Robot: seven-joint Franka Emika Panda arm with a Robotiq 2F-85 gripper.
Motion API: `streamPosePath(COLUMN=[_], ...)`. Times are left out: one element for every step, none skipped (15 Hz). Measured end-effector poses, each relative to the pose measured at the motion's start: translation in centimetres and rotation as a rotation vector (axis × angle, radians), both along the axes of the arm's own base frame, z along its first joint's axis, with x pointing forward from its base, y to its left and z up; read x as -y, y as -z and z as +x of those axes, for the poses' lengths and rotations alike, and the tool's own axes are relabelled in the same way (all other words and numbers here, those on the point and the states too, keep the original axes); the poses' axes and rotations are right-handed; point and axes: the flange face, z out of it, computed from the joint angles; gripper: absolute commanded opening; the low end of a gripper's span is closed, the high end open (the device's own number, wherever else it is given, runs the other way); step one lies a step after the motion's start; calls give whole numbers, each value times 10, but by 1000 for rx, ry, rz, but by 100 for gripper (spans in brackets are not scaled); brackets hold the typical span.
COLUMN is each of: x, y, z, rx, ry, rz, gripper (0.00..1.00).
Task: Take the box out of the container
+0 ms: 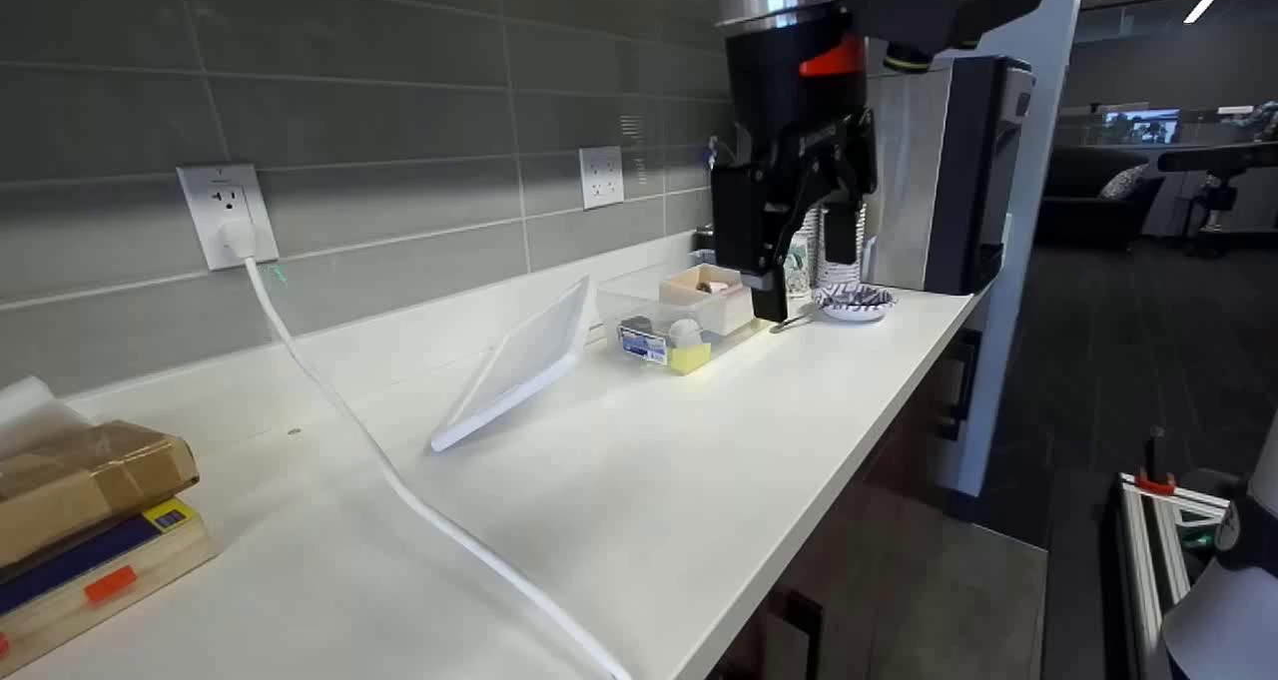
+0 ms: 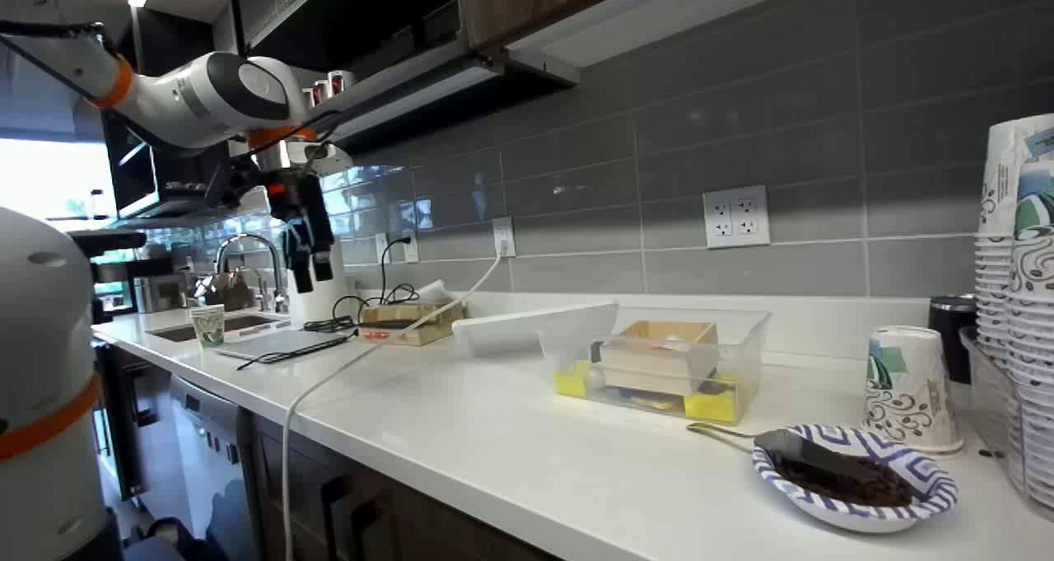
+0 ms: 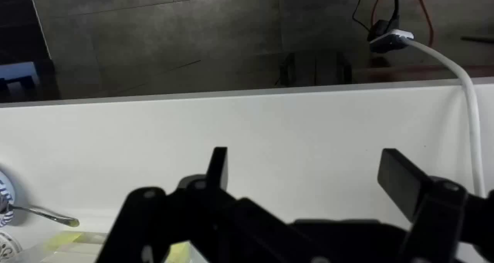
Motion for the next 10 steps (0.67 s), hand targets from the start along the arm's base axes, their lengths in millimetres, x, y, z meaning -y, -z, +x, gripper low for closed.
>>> streamPosePath(x=[0, 0, 0, 0, 0, 0, 2, 5, 10, 17], y=[0, 0, 0, 0, 0, 0, -1, -2, -3, -6], z=[0, 0, 0, 0, 0, 0, 1, 2, 4, 8], rx=[0, 0, 0, 0, 0, 1, 1, -1, -4, -4], ry=[0, 0, 0, 0, 0, -1, 1, 3, 5, 10], rz=[0, 0, 0, 0, 0, -1, 1, 8, 19, 32], gripper=[100, 100, 100, 100, 100, 100, 100, 100, 100, 100])
